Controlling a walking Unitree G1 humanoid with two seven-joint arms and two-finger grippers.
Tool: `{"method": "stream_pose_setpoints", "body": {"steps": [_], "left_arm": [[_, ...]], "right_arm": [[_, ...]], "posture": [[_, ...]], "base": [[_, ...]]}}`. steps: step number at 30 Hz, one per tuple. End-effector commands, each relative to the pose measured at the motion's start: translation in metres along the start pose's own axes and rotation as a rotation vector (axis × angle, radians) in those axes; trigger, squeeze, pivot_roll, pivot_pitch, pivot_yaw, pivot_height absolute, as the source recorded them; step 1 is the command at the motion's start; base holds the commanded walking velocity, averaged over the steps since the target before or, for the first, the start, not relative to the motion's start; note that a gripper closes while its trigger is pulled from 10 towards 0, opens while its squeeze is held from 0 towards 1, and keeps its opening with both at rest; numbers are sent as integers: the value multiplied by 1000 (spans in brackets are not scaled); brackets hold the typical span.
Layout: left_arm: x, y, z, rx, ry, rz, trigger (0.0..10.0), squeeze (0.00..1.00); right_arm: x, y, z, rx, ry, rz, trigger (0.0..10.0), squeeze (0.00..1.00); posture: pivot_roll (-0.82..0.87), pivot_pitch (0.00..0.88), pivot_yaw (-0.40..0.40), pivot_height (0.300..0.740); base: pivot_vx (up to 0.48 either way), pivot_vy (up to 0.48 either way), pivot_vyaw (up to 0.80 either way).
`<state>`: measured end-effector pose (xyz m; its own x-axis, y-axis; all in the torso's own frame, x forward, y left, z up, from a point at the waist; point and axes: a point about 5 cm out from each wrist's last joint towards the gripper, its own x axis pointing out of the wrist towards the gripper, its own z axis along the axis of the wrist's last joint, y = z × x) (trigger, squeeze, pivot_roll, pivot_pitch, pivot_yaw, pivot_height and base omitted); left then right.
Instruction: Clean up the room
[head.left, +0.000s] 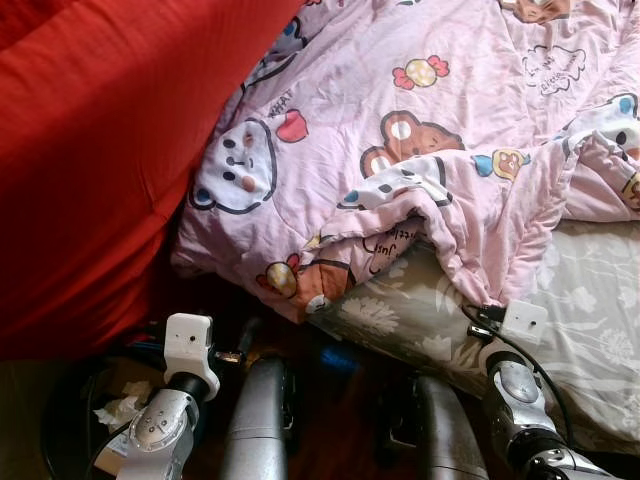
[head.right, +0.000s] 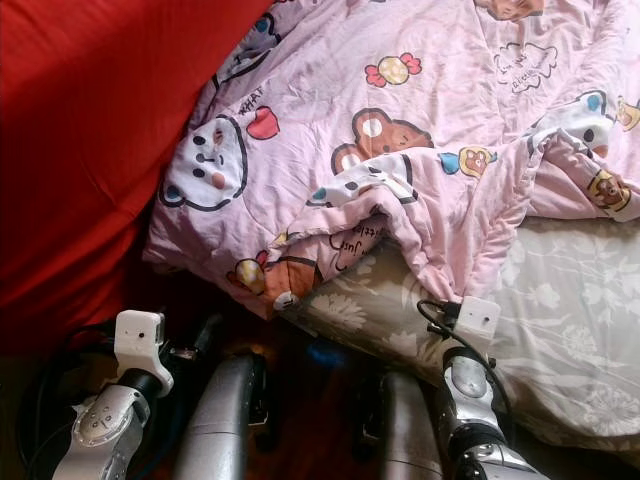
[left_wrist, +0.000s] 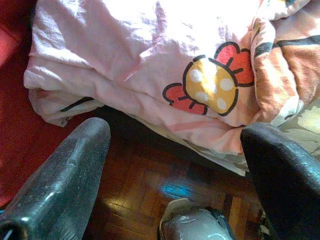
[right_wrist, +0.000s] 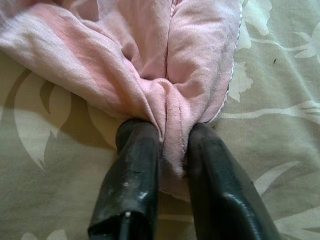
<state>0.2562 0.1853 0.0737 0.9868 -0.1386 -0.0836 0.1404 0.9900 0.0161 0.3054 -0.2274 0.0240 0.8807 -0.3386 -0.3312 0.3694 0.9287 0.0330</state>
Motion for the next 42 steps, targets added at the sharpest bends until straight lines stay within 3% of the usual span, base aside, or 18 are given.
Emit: {"method": "stream_pose_setpoints", "body": {"steps": [1,8,14,18,21,24,25,26,28,34,35,36,42], "left_arm": [[-7,5,-15,-3,59,26,10000,0],[4,11,-23,2,79,39,10000,0],[16,18,-33,6,118,56,10000,0],[25,20,-41,5,148,63,10000,0],[28,20,-44,3,159,64,10000,0],[31,18,-49,-3,185,63,10000,0],[31,18,-49,-3,185,63,10000,0],[32,18,-50,-3,189,62,10000,0],[36,16,-53,-5,200,56,10000,0],[38,14,-54,-6,205,54,10000,0],[39,13,-54,-7,208,49,10000,0],[40,13,-54,-7,209,47,10000,0],[42,11,-54,-8,212,42,10000,0]], "right_arm": [[-5,-12,-16,7,63,-48,0,0],[-4,-17,-14,6,64,-66,0,0],[-4,-35,-10,18,22,-136,0,0],[-11,-72,-10,15,-24,-262,0,0],[-15,-86,-11,10,-40,-315,0,0],[-27,-120,-15,8,-63,-455,0,0],[-27,-120,-15,8,-63,-455,0,0],[-31,-128,-16,-3,-67,-481,0,0],[-58,-169,-33,-57,-43,-651,0,0],[-73,-183,-45,-30,-11,-748,0,0],[-93,-199,-63,18,53,-875,0,0],[-102,-204,-70,30,80,-923,0,0],[-134,-212,-104,80,235,-1081,0,0]], "posture": [[243,471,60,641],[221,406,56,641],[192,334,51,641],[157,285,49,641],[145,273,48,641],[118,248,48,641],[118,248,48,641],[108,243,44,641],[91,231,41,641],[82,225,41,641],[75,221,42,641],[73,218,42,641],[70,208,39,641]], "base": [[0,0,0],[0,0,0],[0,0,0],[0,0,0],[0,0,0],[0,0,0],[0,0,0],[0,0,0],[0,0,0],[0,0,0],[0,0,0],[0,0,0],[0,0,0]]}}
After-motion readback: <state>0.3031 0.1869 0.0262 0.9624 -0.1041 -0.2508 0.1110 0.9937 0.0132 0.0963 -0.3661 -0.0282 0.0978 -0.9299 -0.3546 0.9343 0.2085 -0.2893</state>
